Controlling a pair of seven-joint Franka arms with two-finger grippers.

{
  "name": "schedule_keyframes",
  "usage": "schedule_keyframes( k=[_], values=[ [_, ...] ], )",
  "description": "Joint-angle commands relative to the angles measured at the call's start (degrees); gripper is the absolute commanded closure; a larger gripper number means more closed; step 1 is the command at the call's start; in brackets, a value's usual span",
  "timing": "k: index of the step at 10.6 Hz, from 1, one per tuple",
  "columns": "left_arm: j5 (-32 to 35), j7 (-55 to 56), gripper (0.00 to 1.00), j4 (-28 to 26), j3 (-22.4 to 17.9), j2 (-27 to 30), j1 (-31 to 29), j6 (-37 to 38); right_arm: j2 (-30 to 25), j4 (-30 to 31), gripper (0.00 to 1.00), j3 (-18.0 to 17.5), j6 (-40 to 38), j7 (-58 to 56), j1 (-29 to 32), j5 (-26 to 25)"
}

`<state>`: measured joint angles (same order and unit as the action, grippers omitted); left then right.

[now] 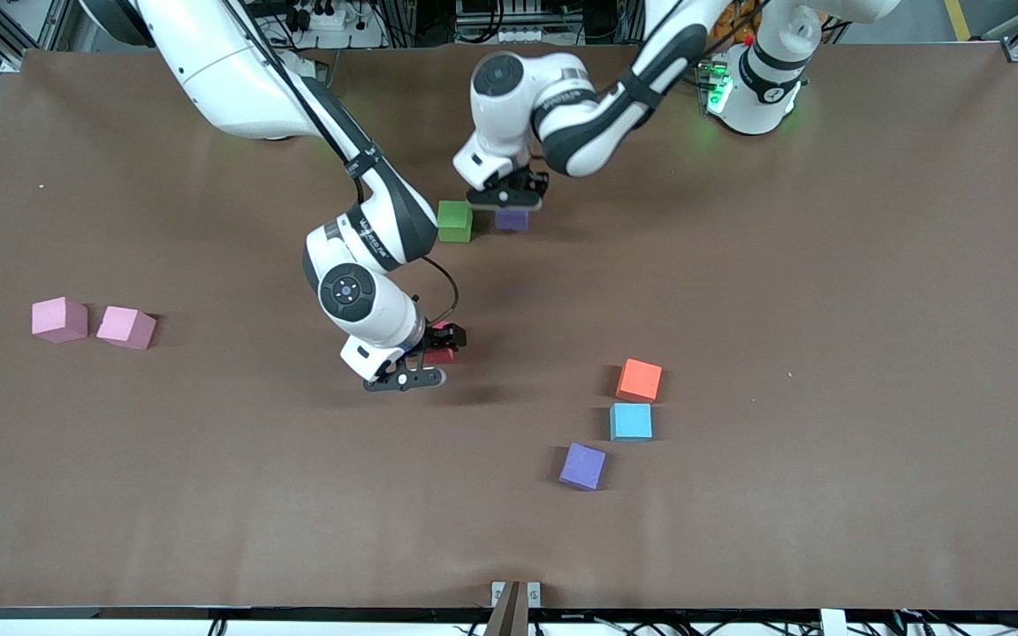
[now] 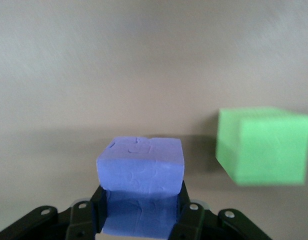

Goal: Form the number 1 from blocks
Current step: 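Grasp the purple block with the left gripper while the right gripper grasps red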

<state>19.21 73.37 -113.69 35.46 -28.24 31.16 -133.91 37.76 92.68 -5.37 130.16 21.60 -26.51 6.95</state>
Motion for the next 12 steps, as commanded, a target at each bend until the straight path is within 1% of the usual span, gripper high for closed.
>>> schedule_keyframes(
  k=[1,3,5,6,8,12],
  values=[
    [1.00,7.20,1.00,2.22,1.37,-0.84,3.89,-0.29,0.65,-0.83,0.00,0.36,-0.17,-0.33,-1.26,-1.31],
    [0.83,9.42,1.00,8.81,1.19,-6.98,8.11,0.84,1.00,-0.57,0.00,0.36,-0.17,-0.68,-1.78,-4.30],
    [0.74,10.74,1.00,16.01,0.06,-12.17,11.72,4.52,0.91,-0.48,0.00,0.36,-0.34,-1.47,-1.79,-4.84],
    [0.74,10.66,1.00,17.44,-1.61,-12.89,12.69,5.15,1.00,-0.39,0.00,0.36,-0.34,-2.34,-1.88,-4.84],
    [1.00,10.13,1.00,17.45,-3.11,-13.33,13.14,5.07,0.91,-0.13,0.00,0.36,-0.34,-2.44,-1.88,-4.93],
    [1.44,9.69,1.00,18.42,-4.26,-13.51,13.14,5.07,1.00,0.58,0.00,0.36,-0.17,-2.44,-1.88,-5.45]
  ],
)
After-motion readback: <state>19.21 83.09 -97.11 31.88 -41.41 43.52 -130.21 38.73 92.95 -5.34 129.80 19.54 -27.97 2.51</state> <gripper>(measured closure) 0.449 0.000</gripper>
